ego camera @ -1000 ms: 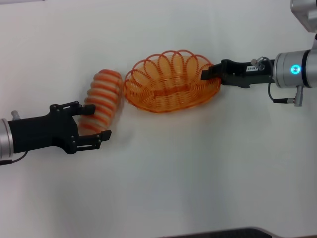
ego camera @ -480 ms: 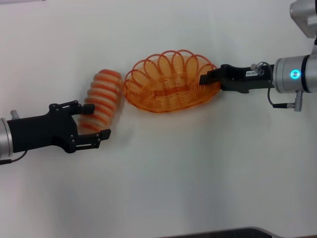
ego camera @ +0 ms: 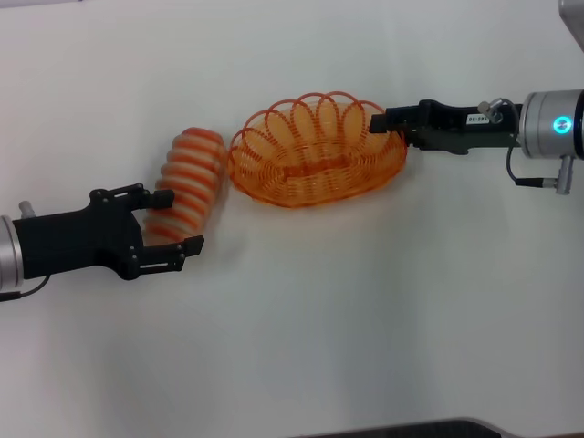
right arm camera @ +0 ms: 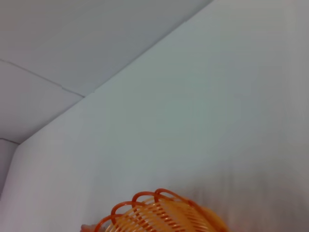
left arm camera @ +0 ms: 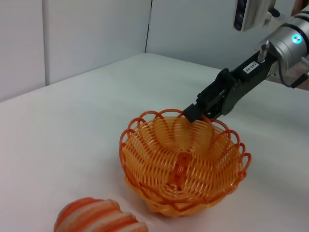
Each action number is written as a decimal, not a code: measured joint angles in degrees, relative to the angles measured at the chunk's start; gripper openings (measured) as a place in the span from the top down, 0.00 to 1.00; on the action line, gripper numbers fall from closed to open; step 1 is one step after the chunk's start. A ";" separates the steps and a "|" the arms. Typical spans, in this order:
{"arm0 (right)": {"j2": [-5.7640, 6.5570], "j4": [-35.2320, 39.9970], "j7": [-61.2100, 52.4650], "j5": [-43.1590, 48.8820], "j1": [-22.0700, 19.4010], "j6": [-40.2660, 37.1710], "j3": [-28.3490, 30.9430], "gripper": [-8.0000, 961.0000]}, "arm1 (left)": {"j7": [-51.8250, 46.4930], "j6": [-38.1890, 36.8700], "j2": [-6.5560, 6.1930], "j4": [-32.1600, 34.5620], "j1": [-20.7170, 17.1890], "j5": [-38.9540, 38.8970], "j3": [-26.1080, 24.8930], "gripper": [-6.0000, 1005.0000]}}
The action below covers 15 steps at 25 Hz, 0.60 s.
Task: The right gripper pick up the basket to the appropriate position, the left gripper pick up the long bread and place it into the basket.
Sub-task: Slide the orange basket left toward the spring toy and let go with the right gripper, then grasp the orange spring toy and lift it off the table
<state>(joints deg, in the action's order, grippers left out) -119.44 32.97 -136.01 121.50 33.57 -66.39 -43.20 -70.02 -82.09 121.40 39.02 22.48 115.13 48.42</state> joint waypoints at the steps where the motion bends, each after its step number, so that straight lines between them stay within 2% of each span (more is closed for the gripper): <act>1: 0.00 0.19 0.02 -0.02 -0.06 -0.24 0.09 0.51 | -0.03 0.00 0.00 0.00 0.02 0.00 0.01 0.20; 11: 0.23 6.03 1.28 -1.40 -3.74 -4.39 4.31 0.26 | -0.12 0.76 0.00 -0.21 -0.04 -0.59 -1.32 0.20; 15: 0.33 9.06 6.02 -7.16 -7.02 -7.46 5.92 0.27 | -0.13 0.90 0.66 -0.69 -0.07 -0.61 -5.76 0.20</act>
<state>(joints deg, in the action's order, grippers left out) -119.11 42.02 -130.00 114.34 26.55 -73.84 -37.28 -70.14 -81.19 122.07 38.33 22.41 114.52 42.66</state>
